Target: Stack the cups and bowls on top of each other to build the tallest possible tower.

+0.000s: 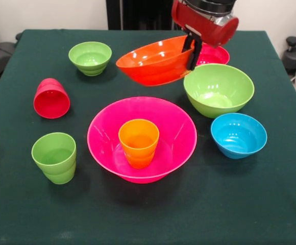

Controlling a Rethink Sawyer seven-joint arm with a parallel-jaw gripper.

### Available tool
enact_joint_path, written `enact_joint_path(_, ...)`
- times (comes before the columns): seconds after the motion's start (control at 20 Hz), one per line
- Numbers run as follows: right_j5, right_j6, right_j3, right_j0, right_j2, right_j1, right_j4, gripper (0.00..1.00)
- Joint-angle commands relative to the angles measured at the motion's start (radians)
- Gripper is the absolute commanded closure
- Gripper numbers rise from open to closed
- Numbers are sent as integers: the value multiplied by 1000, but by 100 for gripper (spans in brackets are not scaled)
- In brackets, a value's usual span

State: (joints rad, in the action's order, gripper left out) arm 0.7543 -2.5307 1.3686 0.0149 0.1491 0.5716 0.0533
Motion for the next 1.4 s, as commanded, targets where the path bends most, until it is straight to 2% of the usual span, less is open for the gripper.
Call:
enact_joint_path(0.05,54,239,-61,44,-142,-71,100,100)
enact_joint_path(0.4,31,249,-76,60,-158,-81,133,100)
enact_joint_path(0.8,47,240,-93,71,-179,-84,158,100)
enact_joint_path(1.4,58,231,-117,79,-195,-92,166,100)
